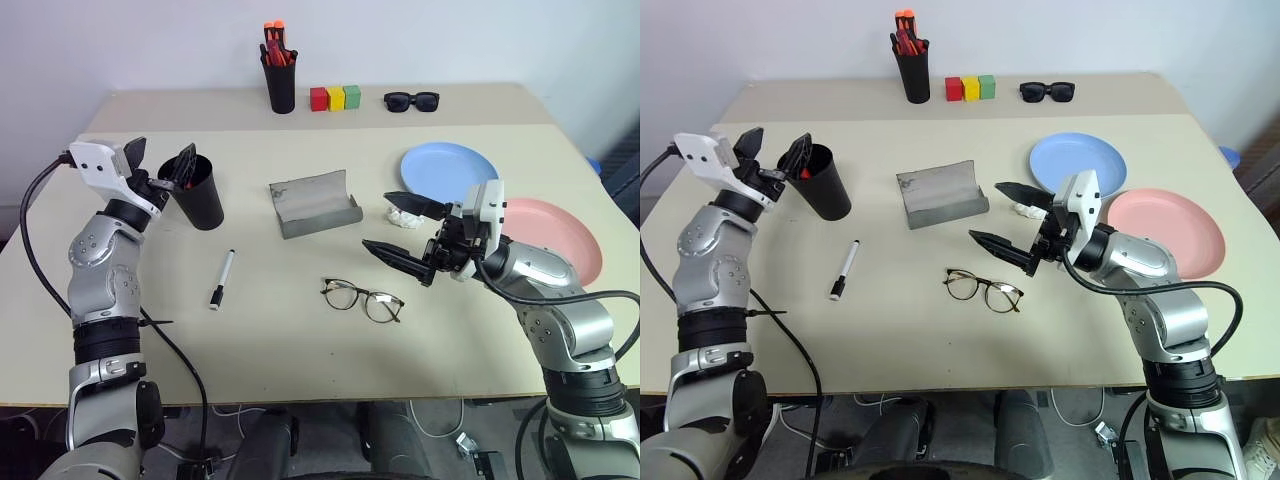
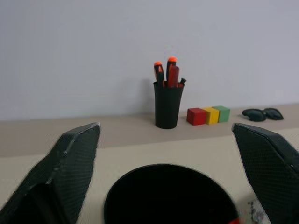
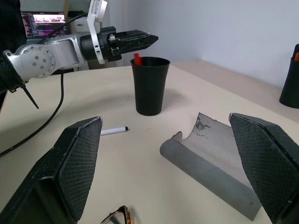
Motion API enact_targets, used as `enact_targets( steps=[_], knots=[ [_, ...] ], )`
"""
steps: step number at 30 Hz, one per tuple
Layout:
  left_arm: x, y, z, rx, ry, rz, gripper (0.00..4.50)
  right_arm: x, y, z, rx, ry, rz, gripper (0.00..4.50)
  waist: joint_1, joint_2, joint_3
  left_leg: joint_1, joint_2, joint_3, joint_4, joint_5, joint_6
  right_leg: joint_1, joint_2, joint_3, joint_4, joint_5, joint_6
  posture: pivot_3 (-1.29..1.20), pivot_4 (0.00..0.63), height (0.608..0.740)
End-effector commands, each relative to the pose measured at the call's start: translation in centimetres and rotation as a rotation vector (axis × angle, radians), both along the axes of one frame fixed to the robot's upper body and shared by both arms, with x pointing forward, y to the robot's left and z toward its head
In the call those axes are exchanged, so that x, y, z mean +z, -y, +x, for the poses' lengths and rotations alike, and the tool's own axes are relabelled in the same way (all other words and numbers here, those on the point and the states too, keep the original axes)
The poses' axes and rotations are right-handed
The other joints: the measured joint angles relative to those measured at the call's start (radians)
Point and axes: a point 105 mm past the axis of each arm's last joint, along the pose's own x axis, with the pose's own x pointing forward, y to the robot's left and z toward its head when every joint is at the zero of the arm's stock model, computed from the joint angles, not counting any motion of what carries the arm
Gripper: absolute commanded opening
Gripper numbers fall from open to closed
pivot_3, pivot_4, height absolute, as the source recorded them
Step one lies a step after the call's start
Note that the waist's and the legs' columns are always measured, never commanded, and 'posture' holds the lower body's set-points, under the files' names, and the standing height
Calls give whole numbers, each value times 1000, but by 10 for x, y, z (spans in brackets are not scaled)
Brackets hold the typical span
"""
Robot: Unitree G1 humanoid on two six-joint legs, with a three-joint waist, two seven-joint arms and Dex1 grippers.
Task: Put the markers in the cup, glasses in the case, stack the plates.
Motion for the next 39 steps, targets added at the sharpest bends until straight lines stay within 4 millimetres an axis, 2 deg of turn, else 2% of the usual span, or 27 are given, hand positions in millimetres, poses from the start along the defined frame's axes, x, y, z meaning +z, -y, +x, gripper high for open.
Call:
enact_targets(
  steps=[1,3,7,10,14,16,17,19,23,27,29,34,39],
  knots=[
    [23,12,-10,-69,51,28,4453,12,0,-6,8,59,8,4466,0,0,0,0,0,0,0,0,0,0,0,0,0,0,0,0,150,740],
    [27,19,-13,-118,27,7,4453,12,1,-6,12,55,7,4466,-1,0,0,0,0,0,0,0,0,0,0,0,0,0,0,0,150,740],
    [43,51,-35,-322,-103,17,4453,8,9,-7,11,41,-11,4466,-2,0,0,0,0,0,0,0,0,0,0,0,0,0,0,0,150,740],
    [38,63,-44,-336,-278,58,4453,6,14,-5,5,37,-23,4466,-3,0,0,0,0,0,0,0,1,0,0,0,1,0,0,0,150,740],
    [14,64,-50,-219,-491,115,4453,2,17,-7,18,28,-48,4466,-3,1,0,1,0,0,0,0,1,0,1,1,2,0,0,0,150,740],
    [2,64,-56,-149,-578,251,4453,-1,21,-8,25,20,-66,4466,-4,0,0,1,0,0,0,0,1,1,1,1,1,0,0,0,150,740],
    [-2,66,-58,-163,-613,234,4453,-2,22,-9,30,14,-70,4466,-4,0,0,1,0,-1,0,0,1,0,1,1,1,0,0,0,150,740],
    [-9,68,-57,-221,-694,91,4453,-5,25,-13,52,-5,-83,4466,0,0,0,1,0,0,0,0,1,1,1,1,1,0,0,0,150,740],
    [-35,55,-63,-100,-873,160,4453,-13,27,-29,136,-47,-129,4466,-1,-1,1,1,0,-1,0,0,0,1,1,1,1,0,0,0,150,740],
    [-59,58,-75,-190,-1005,135,4453,-15,27,-30,132,-42,-141,4466,-6,-1,1,1,0,0,0,0,0,1,1,1,1,0,0,0,150,740],
    [-74,52,-83,-183,-1083,147,4453,-14,26,-28,121,-41,-129,4466,-7,0,1,2,1,0,0,0,0,1,1,2,1,0,0,0,150,740],
    [-88,53,-102,-249,-1208,191,4453,-18,22,-29,120,-48,-122,4466,3,-1,1,1,0,-1,0,0,0,0,1,1,1,0,0,0,150,740],
    [-102,49,-104,-200,-1275,165,4453,-18,20,-28,116,-46,-115,4466,1,-1,1,1,0,-1,0,0,0,1,0,2,1,0,0,0,150,740]
  ],
)
